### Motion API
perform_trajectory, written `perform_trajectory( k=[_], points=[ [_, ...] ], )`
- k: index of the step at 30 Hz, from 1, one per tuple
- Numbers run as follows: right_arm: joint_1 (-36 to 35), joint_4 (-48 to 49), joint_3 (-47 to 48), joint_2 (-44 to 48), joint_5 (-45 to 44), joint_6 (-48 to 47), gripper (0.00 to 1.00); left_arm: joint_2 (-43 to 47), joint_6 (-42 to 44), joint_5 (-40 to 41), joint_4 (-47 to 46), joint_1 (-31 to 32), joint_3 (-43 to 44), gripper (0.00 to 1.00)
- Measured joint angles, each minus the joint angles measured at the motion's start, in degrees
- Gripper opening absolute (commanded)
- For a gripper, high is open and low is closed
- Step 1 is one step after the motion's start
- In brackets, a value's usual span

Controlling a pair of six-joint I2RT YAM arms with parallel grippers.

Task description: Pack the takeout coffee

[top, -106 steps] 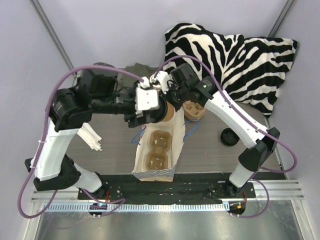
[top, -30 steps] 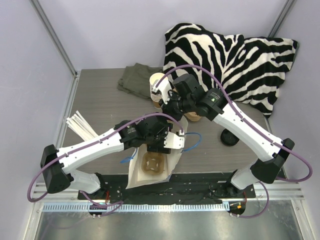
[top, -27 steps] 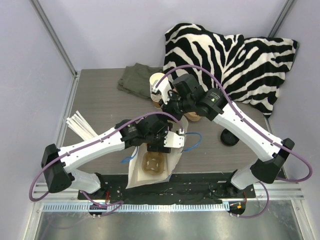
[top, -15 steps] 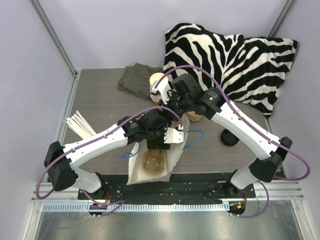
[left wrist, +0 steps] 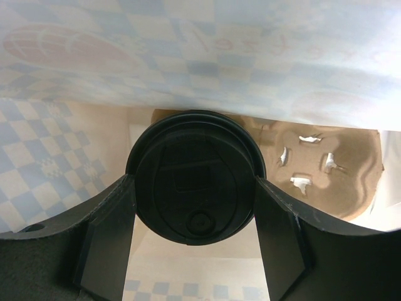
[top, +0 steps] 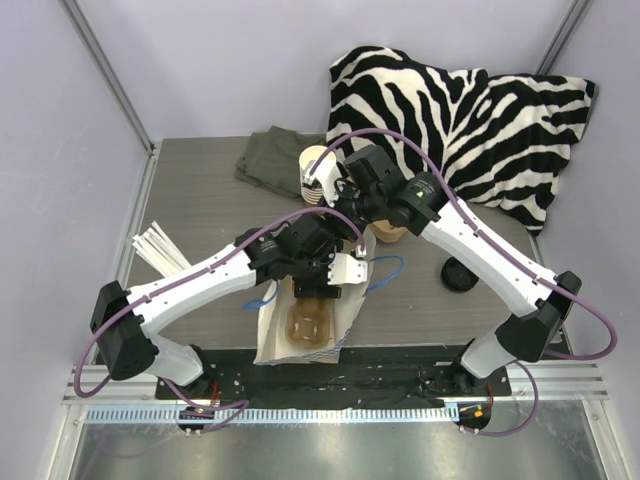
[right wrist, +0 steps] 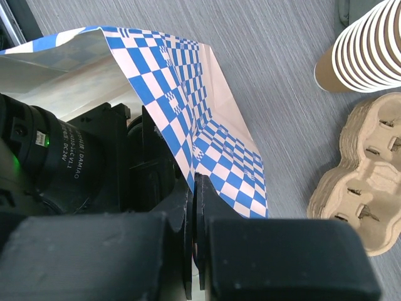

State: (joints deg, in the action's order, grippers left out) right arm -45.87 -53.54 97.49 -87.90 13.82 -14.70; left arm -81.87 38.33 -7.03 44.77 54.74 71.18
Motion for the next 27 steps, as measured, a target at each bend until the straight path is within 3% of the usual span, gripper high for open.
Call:
perform_trajectory(
  k=[27],
  points=[
    [1.0,-0.5,0.0,-1.4,1.3,-0.2,0.01,-2.8,-4.0,-0.9,-5.5,-2.3,-4.0,0.22]
  ],
)
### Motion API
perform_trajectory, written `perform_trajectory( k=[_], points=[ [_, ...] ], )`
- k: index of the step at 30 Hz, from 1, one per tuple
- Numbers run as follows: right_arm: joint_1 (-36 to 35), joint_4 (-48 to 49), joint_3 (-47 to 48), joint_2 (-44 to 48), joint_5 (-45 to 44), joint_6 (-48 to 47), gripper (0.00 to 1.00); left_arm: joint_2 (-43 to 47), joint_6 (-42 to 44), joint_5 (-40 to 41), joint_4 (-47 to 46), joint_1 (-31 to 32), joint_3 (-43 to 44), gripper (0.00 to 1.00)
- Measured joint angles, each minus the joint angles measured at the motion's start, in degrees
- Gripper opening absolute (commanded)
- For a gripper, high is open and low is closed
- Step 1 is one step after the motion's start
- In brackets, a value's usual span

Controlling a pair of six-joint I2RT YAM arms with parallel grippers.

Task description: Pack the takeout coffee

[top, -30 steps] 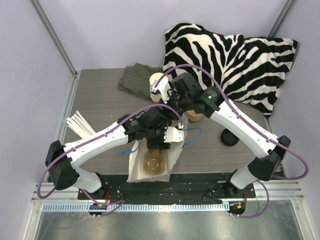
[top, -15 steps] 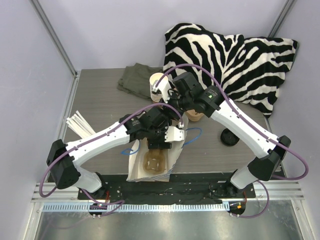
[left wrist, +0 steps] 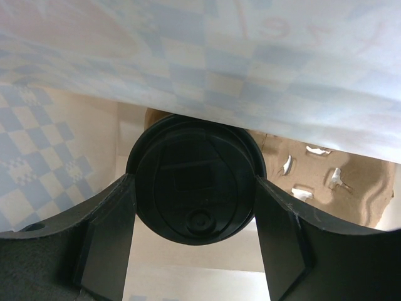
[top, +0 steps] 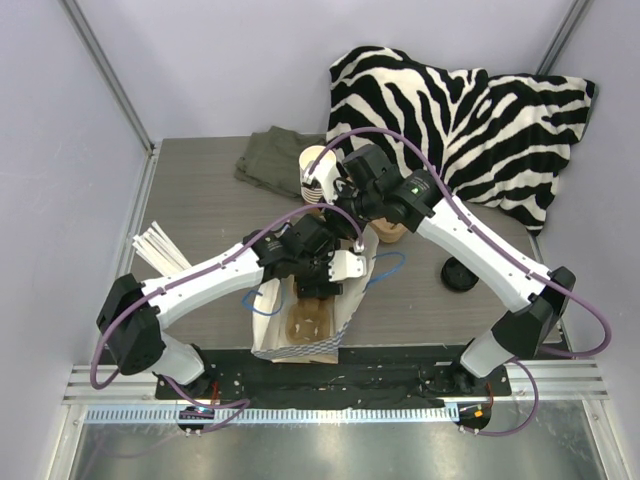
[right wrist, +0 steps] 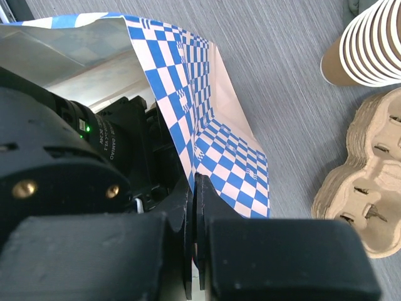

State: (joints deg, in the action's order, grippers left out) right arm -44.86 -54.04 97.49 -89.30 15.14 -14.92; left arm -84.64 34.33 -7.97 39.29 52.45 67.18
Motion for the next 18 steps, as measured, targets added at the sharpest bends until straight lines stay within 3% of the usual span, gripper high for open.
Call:
perform_trajectory(
  k=[18],
  points=[
    [1.5,0.2,0.0,-1.2,1.0,-0.8,0.01,-0.3,-0.9,-1.4,-3.6,-1.7,-3.2,0.27]
  ],
)
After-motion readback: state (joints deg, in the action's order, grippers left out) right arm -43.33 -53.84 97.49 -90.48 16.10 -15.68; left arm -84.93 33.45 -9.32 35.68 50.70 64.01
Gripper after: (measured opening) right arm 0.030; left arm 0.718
